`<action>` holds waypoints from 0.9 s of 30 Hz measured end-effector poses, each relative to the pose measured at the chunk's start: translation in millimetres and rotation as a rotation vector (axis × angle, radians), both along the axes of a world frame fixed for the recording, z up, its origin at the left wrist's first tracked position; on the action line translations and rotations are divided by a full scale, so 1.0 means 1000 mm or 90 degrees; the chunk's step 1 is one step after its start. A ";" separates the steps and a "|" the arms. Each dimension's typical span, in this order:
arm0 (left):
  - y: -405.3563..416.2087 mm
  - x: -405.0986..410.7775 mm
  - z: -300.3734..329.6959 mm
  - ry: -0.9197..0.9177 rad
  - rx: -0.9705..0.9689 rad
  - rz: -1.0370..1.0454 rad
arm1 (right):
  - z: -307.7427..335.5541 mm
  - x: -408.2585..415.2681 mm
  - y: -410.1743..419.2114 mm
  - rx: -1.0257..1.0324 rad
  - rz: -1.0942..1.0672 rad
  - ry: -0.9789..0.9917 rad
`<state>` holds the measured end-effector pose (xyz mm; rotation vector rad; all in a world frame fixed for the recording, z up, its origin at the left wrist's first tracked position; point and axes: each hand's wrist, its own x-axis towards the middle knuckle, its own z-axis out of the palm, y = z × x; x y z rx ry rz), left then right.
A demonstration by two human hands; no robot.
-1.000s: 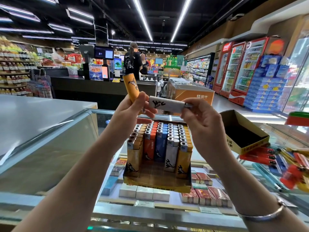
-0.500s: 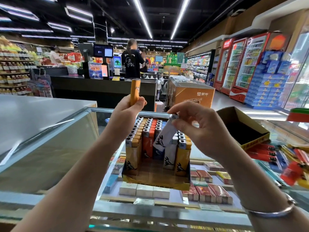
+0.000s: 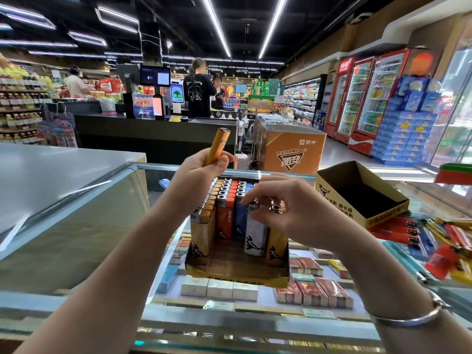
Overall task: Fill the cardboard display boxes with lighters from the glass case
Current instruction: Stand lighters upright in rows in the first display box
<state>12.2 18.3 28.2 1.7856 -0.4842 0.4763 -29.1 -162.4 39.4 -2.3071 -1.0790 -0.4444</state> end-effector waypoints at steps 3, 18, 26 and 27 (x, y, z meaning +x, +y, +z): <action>-0.001 -0.002 0.000 -0.001 0.002 -0.010 | 0.001 0.000 -0.002 0.007 -0.002 0.033; 0.002 0.003 -0.002 0.026 0.003 0.003 | -0.001 0.002 0.000 -0.099 -0.010 -0.085; 0.000 -0.003 0.000 0.030 -0.013 0.001 | -0.002 0.007 -0.006 -0.100 -0.037 -0.021; 0.001 -0.004 0.000 0.026 -0.018 0.009 | -0.002 0.008 -0.006 -0.099 -0.037 -0.018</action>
